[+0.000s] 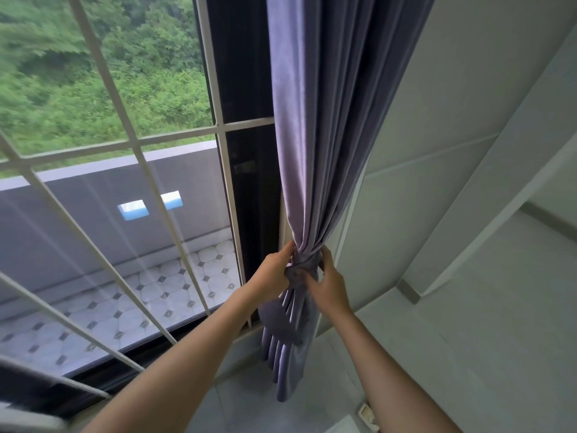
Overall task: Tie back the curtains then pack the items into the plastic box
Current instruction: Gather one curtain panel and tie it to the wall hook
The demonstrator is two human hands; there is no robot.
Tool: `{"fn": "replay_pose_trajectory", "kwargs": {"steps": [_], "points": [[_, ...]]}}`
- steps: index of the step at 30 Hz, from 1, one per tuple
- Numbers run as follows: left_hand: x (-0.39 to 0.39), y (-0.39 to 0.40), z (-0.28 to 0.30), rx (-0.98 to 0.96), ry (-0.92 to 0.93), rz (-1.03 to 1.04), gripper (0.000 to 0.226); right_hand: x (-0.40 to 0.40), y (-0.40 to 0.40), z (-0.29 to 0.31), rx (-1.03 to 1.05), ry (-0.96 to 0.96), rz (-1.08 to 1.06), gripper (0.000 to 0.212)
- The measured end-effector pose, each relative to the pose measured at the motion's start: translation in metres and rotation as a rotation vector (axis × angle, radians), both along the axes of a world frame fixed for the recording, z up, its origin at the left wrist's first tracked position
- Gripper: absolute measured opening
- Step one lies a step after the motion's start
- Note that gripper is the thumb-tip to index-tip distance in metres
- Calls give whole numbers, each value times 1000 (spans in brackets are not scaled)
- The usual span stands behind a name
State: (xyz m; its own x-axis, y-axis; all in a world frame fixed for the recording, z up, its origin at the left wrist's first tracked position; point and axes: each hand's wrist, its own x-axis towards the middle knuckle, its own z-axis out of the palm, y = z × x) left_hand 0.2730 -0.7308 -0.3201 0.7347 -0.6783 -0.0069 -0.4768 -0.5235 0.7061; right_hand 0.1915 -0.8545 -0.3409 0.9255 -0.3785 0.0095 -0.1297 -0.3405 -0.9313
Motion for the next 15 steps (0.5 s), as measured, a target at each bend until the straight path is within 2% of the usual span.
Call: {"fn": "replay_pose_trajectory", "kwargs": {"steps": [4, 8, 11, 13, 15], "points": [[9, 8, -4, -1, 0, 50, 65, 13, 11, -6, 30, 13, -10, 65], [16, 15, -5, 2, -7, 86, 55, 21, 21, -9, 15, -36, -53, 55], [9, 16, -11, -86, -50, 144, 49, 23, 25, -14, 4, -66, -118, 45], [2, 20, -19, -104, -191, 259, 47, 23, 27, -18, 5, -75, -153, 42], [-4, 24, -24, -61, -433, 429, 31, 23, 27, -22, -13, -81, -163, 42]]}}
